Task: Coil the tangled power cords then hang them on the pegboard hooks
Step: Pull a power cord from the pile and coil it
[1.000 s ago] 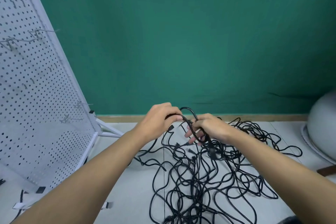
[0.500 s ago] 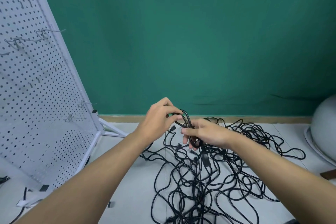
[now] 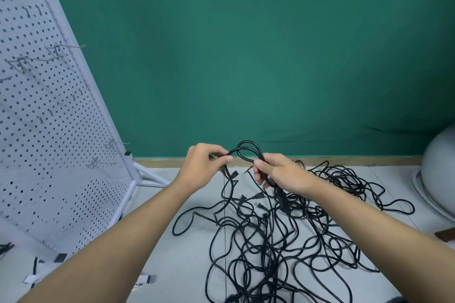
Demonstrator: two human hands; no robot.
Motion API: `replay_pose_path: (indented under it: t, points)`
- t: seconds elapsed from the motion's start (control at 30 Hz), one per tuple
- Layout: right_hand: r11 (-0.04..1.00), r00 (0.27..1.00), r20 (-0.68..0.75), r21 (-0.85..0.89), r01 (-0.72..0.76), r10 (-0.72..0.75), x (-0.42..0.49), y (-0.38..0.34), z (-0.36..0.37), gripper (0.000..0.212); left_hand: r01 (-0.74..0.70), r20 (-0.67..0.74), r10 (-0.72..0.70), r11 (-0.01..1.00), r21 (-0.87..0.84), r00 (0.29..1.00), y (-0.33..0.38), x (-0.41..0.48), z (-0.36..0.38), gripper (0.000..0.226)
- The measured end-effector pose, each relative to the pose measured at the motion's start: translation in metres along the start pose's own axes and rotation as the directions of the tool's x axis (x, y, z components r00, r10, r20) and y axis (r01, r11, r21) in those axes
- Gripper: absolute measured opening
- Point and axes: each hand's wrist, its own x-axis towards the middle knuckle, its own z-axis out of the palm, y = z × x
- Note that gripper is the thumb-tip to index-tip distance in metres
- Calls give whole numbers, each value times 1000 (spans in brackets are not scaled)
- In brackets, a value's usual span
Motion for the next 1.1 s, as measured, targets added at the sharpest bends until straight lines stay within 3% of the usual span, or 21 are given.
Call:
replay_pose_path:
  t: [0.07, 0.13, 0.27, 0.4, 0.57, 0.77, 0.87, 0.93, 1.03, 1.1]
  points:
    - [980, 992, -99, -190, 58, -78, 3, 5, 3, 29, 73, -53, -85, 977, -201, 995, 9, 3, 1, 6]
    - [958, 981, -145, -272, 88, -131, 6, 7, 4, 25, 121, -73, -158, 923, -364, 985, 20, 4, 3, 6]
    - [977, 982, -104, -164, 137, -155, 9, 7, 5, 22, 143, -69, -221, 808, -571, 973, 38, 4, 10, 7]
    - [992, 993, -37, 54, 116, -114, 6, -1, 12, 21, 159, -84, -278, 742, -651, 957, 43, 3, 18, 7]
    - [993, 991, -71, -23, 115, -116, 4, -3, 11, 19, 201, -29, -303, 696, -689, 952, 41, 2, 25, 14]
    - [996, 994, -58, -22, 90, -91, -1, -9, 13, 28, 121, -101, -180, 898, -423, 978, 31, -3, 24, 24]
    - [986, 985, -143, 118, 118, -101, 0, -15, 8, 25, 253, 197, -188, 885, -390, 962, 23, -7, 25, 38]
    - [946, 981, -178, 299, 125, -74, 2, -19, 2, 23, 293, 410, -186, 932, -214, 893, 13, -11, 30, 30]
    - [876, 976, -213, 461, 140, -44, 2, -25, -5, 23, 142, 610, -139, 989, 43, 780, -3, -20, 37, 21]
    - [871, 972, -233, 470, 143, -33, 2, -24, -9, 23, 51, 626, -120, 991, 127, 770, -11, -24, 40, 15]
